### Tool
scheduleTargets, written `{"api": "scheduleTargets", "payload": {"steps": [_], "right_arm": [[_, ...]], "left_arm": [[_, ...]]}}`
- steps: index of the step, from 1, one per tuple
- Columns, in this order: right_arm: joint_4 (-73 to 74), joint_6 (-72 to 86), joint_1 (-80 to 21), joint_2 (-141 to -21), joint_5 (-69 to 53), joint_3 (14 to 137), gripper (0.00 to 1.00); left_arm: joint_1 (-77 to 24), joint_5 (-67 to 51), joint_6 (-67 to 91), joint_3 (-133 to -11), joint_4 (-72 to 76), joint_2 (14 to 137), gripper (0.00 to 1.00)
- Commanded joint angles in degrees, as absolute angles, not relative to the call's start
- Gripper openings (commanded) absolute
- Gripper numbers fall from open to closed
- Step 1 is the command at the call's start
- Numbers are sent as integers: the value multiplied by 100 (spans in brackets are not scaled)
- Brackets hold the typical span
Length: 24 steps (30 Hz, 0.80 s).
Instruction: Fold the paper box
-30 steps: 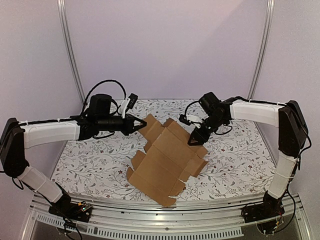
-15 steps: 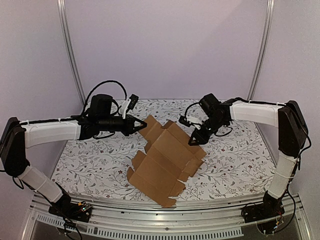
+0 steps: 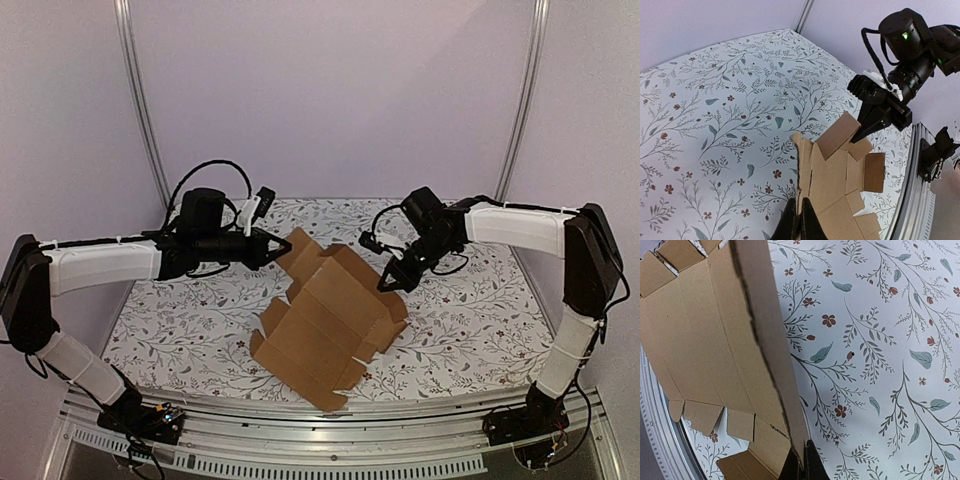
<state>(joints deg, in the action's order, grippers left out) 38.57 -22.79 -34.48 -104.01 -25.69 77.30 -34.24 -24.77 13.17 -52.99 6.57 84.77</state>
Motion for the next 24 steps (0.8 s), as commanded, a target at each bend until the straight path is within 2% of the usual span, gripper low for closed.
{"api": "scheduleTargets", "payload": {"steps": [1,7,12,20,24], "right_arm": [[3829,-2056,-3453,-10113,-2624,7686,0],[4110,-1948,-3458,-10042,-2577,7828,0],[4306,-1869,-3673,-10011,-2150,7956,0],[4880,-1781,-4101,-10168,-1345,8375,0],[5164,-1708,-4358,-10313,-862,8659,0]], "left_arm": [[-3462,-2210,1330,-5261,482,8343,7],[-3463,-1996,1389,-5380,78,8135,27],[-3501,-1951,1530,-5582,-512,7913,35],[-3751,-1651,1644,-6173,-1558,7620,39],[-3938,-1724,1670,-6494,-1809,7738,33]]}}
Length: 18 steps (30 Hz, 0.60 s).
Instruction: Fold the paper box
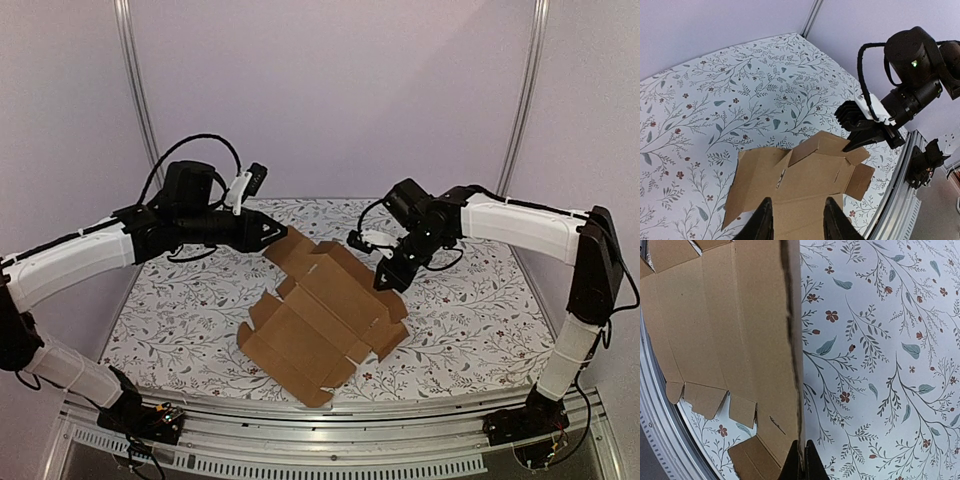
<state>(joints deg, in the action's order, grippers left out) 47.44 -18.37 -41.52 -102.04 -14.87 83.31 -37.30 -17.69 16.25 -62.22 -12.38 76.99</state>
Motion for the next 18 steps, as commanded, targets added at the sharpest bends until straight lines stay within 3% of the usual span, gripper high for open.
{"api": "scheduleTargets", "payload": {"steps": [1,3,8,18], "right_arm": [[5214,-1637,-4402,-10348,-782,8730,0],[5307,-1543,-4495,-10429,-607,8822,0],[5450,-1441,-4733,-10593,-333,8959,0],[5421,-1176,-5026,-10565,-126,8986,0]], "left_arm": [[-3984,-1751,1684,-6543,-1814,7788,30],[-4059,-1720,1753,-6662,-1821,7934,24],[-4169,-1626,1865,-6965,-1826,8446,0],[-4391,-1204,1833,-7424,-2007,9292,0]]}}
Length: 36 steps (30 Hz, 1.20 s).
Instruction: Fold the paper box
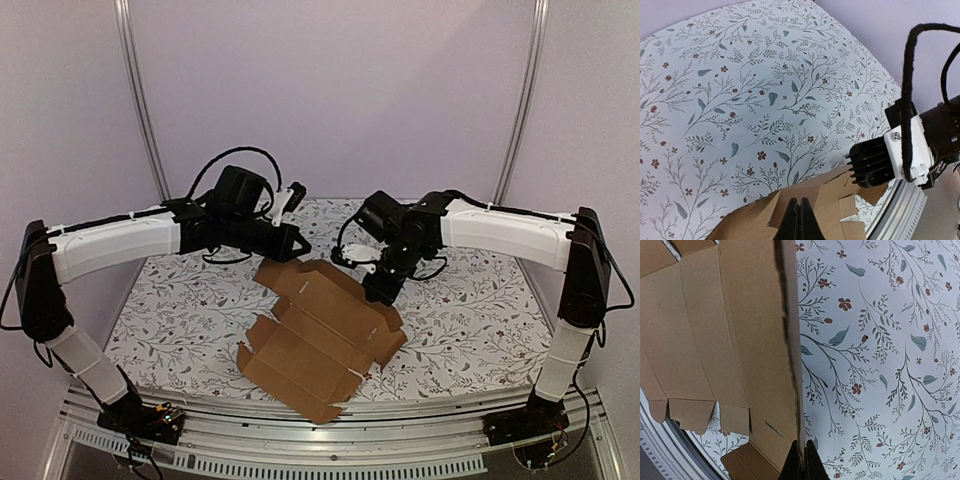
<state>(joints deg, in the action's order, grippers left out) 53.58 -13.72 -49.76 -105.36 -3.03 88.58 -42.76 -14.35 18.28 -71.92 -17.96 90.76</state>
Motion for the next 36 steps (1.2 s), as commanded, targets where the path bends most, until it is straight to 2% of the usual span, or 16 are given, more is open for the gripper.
{"api": "scheduleTargets", "payload": {"steps": [1,25,36], "right_arm": [[5423,-1151,-5027,-10564,-116,8992,0],[5258,-811,-5050,-10536,-304,9129,0],[5216,-562,-5061,-10447,-351,8983,0]], "left_arm": [[-4413,-1205,1825,-7441,-2045,9332,0],[-4869,-1072,1765,-7642,-1894,9913,0],[-4860,-610,1525,-7760,-2039,9817,0]]}}
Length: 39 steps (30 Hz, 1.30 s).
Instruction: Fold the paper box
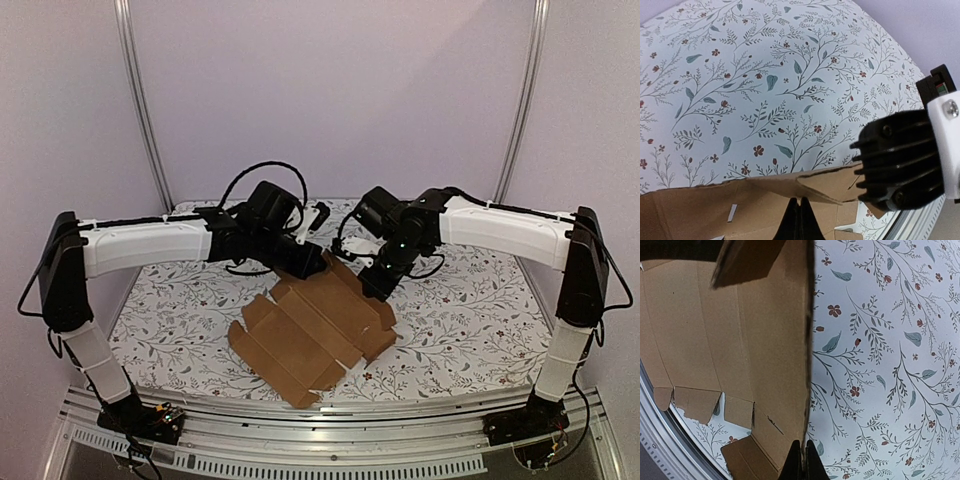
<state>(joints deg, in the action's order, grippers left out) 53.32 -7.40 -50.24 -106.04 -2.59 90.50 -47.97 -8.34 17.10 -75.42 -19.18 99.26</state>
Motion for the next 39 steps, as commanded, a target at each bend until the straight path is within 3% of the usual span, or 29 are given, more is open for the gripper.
{"api": "scheduleTargets", "payload": {"steps": [1,18,39], "right_arm": [[5220,-534,-5052,-10490,-339,8982,0],[5245,-334,-4948,-10890,-314,8869,0],[5133,-255,-4955,-11006,-387,8912,0]], "left_arm": [[-4860,-555,1487,-7753,-2146,9753,0],[-4670,994,1436,-6938,-2995,9128,0],[-4553,1113,1716,-6463,-2988,9574,0]]}}
